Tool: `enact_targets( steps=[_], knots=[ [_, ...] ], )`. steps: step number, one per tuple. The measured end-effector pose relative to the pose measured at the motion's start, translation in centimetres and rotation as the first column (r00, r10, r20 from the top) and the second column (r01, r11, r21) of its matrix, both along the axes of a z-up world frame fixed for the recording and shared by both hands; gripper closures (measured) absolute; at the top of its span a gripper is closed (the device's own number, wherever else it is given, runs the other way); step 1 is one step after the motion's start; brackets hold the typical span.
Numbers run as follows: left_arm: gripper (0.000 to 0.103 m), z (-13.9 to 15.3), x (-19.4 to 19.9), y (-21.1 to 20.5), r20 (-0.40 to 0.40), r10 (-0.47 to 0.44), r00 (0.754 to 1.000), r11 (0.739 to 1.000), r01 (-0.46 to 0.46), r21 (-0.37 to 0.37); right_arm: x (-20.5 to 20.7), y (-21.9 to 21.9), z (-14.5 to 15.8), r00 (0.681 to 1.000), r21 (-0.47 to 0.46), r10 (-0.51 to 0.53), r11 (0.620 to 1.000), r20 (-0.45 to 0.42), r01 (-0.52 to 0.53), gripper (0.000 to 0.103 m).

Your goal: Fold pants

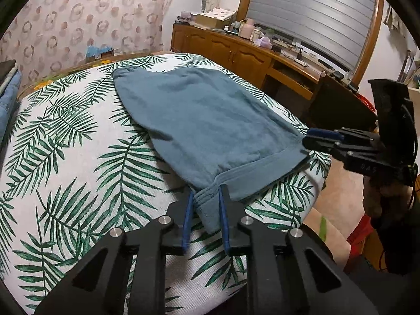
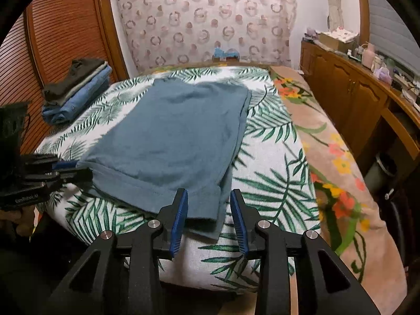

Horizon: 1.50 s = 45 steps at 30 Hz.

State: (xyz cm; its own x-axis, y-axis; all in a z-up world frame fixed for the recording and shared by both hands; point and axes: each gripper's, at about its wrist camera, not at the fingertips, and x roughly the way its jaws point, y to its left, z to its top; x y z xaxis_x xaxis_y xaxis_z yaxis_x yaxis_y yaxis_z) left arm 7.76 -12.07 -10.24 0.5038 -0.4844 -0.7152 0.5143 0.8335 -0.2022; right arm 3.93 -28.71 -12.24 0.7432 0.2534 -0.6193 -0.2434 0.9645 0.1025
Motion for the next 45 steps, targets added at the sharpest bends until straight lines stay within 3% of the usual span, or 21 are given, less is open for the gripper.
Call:
enact_targets(
  steps=[12, 21, 24, 27, 36, 45],
  knots=[
    [0.083, -1.0, 0.4, 0.0, -0.031, 0.008, 0.999, 1.0, -0.008, 0.009, 1.1, 0.2, -1.8, 0.997, 0.031, -0.015, 0.999, -0.071, 0.017, 0.066],
    [0.081, -1.3, 0.7, 0.1, -0.043, 0.009, 0.999, 1.0, -0.009, -0.013, 1.2, 0.8, -2.0, 0.998, 0.033, -0.003, 0.999, -0.059, 0.005, 0.067],
    [0.082, -1.2, 0.6, 0.0, -0.033, 0.007, 0.999, 1.0, -0.008, -0.004, 1.1, 1.0, -2.0, 0.998, 0.043, 0.012, 0.999, -0.058, -0.009, 0.076],
    [0.09, -0.7, 0.0, -0.3, 0.0, -0.012, 1.0, 1.0, 0.012, -0.004, 1.0, 1.3, -1.8, 0.999, 0.056, 0.032, 0.998, -0.043, -0.03, 0.091],
    [0.091, 6.0, -1.4, 2.3, 0.134, 0.036, 0.99, 0.994, -0.021, -0.111, -0.4, 1.6, 3.2, 0.991, 0.093, 0.082, 0.991, 0.106, -0.091, 0.094],
    [0.091, 14.9, -2.9, 5.2, 0.326, 0.066, 0.943, 0.99, -0.021, -0.14, -2.7, 2.7, 11.0, 0.945, 0.083, 0.144, 0.981, 0.293, -0.175, 0.093]
  ],
)
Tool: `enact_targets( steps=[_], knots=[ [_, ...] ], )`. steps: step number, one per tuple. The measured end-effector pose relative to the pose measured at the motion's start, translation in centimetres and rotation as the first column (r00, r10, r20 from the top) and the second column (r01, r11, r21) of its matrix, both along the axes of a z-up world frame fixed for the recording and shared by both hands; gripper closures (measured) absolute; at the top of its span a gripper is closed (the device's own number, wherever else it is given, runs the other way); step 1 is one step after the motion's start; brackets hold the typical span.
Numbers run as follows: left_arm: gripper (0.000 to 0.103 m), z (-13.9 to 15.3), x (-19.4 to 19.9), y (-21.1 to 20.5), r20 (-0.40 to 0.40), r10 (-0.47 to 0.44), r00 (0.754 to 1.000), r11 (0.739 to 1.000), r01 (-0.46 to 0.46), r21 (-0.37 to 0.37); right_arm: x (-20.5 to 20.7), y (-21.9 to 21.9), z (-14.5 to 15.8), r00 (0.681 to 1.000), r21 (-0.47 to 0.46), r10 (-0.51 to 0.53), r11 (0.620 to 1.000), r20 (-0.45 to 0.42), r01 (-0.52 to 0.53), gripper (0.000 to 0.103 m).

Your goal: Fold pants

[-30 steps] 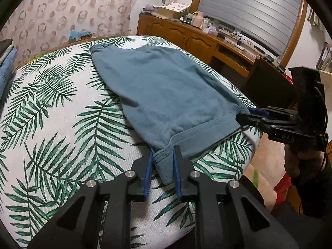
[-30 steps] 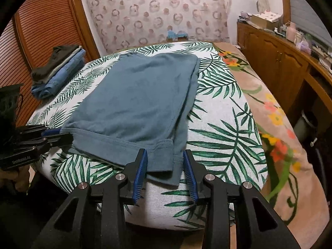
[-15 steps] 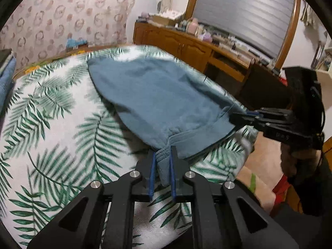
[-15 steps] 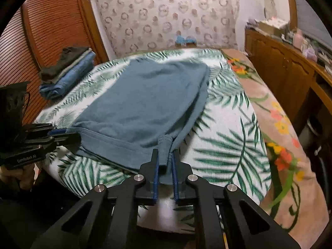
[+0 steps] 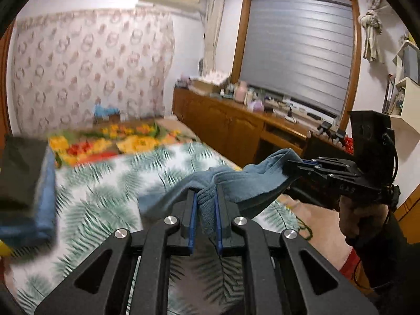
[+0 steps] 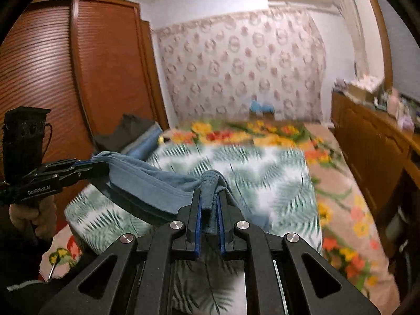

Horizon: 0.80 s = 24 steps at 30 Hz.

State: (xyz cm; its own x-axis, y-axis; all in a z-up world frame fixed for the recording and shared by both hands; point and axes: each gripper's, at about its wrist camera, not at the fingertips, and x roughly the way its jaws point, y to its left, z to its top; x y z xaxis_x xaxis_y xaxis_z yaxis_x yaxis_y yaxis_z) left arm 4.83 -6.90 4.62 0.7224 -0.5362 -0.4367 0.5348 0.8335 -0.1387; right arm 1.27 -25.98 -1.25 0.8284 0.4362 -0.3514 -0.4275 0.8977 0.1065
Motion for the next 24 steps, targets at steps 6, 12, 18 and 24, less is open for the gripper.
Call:
enact_targets(
  steps=[6, 12, 18, 24],
  knots=[
    [0.091, 4.4, -0.5, 2.1, 0.094, 0.04, 0.995, 0.999, -0.038, -0.02, -1.1, 1.7, 4.8, 0.993, -0.025, 0.057, 0.998, 0.108, -0.055, 0.094],
    [0.091, 5.7, -1.0, 2.7, 0.142, 0.053, 0.988, 0.998, -0.055, 0.013, -2.0, 2.9, 6.3, 0.982, -0.039, 0.096, 0.995, 0.164, -0.091, 0.094],
    [0.091, 5.2, 0.3, 3.9, 0.139, 0.099, 0.985, 0.995, -0.101, 0.011, -0.2, 2.5, 5.0, 0.982, -0.048, 0.105, 0.994, 0.157, -0.099, 0.094],
    [0.091, 3.6, 6.8, 5.0, 0.103, 0.177, 0.979, 0.983, -0.182, 0.033, 5.3, 3.8, 5.7, 0.989, -0.078, 0.108, 0.992, 0.104, -0.1, 0.094]
  ],
)
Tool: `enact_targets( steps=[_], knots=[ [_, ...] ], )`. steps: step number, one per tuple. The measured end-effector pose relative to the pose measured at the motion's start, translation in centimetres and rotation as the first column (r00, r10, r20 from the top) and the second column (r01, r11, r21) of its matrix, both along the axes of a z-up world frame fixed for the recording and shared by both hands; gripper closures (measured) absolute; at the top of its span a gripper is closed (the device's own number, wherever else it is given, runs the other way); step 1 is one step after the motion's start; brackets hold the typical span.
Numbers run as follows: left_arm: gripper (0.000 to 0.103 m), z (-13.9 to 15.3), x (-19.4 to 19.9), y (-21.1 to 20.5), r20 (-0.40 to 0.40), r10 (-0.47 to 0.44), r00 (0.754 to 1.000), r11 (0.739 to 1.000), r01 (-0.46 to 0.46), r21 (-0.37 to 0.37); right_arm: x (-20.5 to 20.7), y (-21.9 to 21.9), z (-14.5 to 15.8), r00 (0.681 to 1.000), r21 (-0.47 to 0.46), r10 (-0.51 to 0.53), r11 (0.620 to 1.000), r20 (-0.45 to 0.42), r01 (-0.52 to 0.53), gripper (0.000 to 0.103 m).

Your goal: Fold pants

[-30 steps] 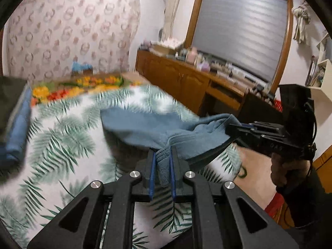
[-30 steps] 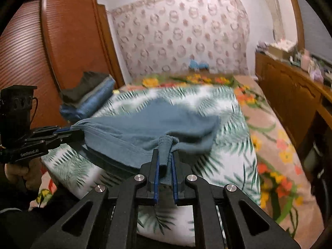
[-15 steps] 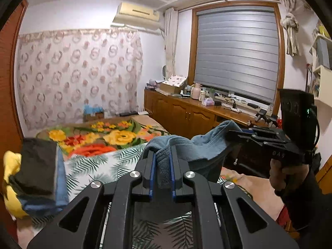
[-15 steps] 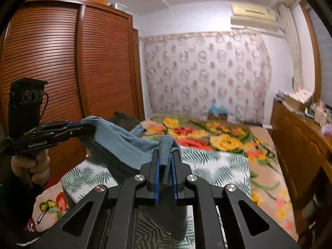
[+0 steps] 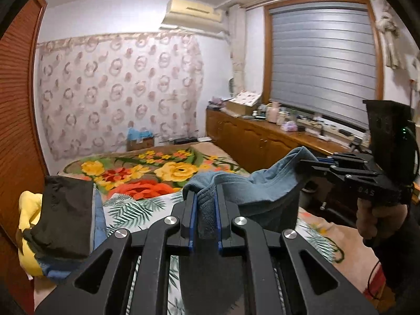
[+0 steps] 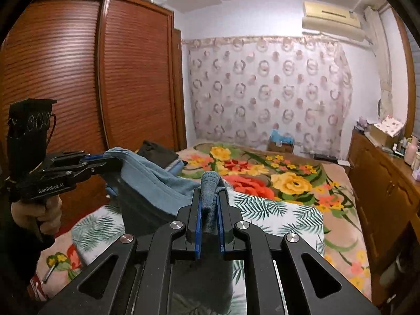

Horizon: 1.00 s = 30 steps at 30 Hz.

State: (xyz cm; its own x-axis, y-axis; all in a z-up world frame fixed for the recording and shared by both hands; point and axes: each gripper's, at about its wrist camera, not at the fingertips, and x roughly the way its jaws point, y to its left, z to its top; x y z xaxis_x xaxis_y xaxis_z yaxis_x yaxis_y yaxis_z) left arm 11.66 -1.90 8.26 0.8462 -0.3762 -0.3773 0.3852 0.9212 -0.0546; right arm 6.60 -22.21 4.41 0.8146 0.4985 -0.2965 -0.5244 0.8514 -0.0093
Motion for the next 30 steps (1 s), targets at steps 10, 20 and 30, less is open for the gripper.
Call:
enact_targets(
  steps=[10, 20, 30],
  knots=[
    [0.091, 3.5, 7.0, 0.0, 0.11, 0.105, 0.988, 0.99, -0.114, 0.08, 11.6, 3.5, 5.5, 0.994, 0.009, -0.068, 0.998, 0.082, 0.067, 0.094],
    [0.091, -6.7, 5.8, 0.5, -0.133, 0.071, 0.989, 0.99, -0.053, 0.128, 12.0, 5.8, -2.0, 0.995, -0.095, -0.036, 0.995, -0.089, 0.028, 0.094],
    [0.091, -10.1, 0.5, 0.6, -0.24, 0.027, 0.97, 0.999, -0.015, 0.05, 9.2, 5.8, -2.9, 0.974, -0.062, -0.04, 0.998, -0.222, 0.027, 0.094]
  ],
)
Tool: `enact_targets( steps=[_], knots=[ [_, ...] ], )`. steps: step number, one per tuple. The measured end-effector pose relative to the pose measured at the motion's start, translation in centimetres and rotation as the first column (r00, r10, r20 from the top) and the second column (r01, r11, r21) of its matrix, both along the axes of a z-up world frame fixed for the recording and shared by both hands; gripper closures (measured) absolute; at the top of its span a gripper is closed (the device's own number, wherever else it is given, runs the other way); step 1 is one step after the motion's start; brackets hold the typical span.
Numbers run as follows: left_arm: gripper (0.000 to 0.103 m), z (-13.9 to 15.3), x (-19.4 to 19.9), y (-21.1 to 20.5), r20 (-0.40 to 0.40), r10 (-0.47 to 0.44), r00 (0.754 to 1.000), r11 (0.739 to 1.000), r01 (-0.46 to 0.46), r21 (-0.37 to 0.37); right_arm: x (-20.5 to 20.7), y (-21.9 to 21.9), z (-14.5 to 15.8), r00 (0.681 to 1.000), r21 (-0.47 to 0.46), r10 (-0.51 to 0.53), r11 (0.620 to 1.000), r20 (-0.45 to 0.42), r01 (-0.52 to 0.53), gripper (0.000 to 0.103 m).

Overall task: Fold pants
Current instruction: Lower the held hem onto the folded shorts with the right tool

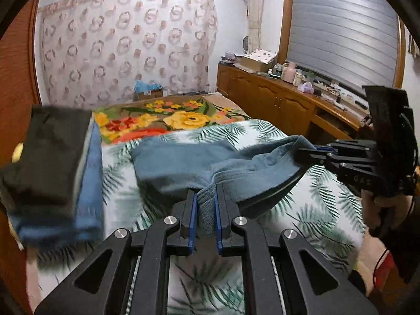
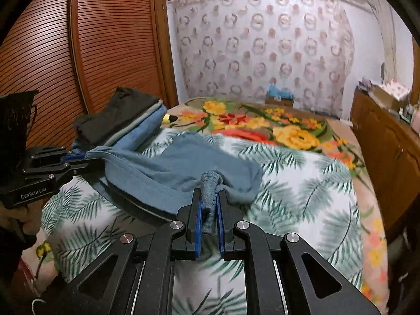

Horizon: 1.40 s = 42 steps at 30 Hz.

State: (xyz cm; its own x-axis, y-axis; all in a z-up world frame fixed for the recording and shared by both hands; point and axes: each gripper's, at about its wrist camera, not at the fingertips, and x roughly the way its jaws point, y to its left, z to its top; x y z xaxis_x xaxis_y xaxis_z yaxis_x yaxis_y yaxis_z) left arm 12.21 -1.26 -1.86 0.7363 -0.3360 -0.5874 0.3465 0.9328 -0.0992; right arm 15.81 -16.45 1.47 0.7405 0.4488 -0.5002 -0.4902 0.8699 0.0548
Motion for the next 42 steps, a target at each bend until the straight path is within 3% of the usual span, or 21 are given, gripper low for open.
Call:
enact_targets(
  steps=[10, 22, 36, 39, 42],
  knots=[
    [0.091, -3.6, -4.1, -0.4, -0.07, -0.008, 0.997, 0.999, 0.005, -0.042, -3.4, -1.7, -2.7, 0.998, 0.031, 0.0, 1.0, -0.067, 0.002, 0.094],
    [0.09, -6.7, -6.2, 0.1, -0.135, -0.001, 0.991, 0.999, -0.004, -0.036, -4.2, -1.4, -4.4, 0.99, 0.019, 0.009, 1.0, -0.144, -0.006, 0.093],
    [0.09, -7.5, -7.8, -0.2, -0.165, 0.002, 0.986, 0.999, -0.007, -0.035, -5.3, -1.6, -5.4, 0.987, 0.012, -0.002, 1.0, -0.16, 0.004, 0.093],
    [0.086, -7.9, -7.7, -0.3, -0.175, 0.01, 0.984, 1.0, -0.015, -0.023, -5.0, -1.6, -6.1, 0.986, -0.009, -0.019, 1.0, -0.163, 0.018, 0.09],
    [0.066, -7.7, -7.8, -0.3, -0.165, 0.028, 0.986, 0.999, -0.032, -0.017, -5.1, -1.8, -6.1, 0.986, -0.013, -0.036, 0.999, -0.163, 0.035, 0.083]
  ],
)
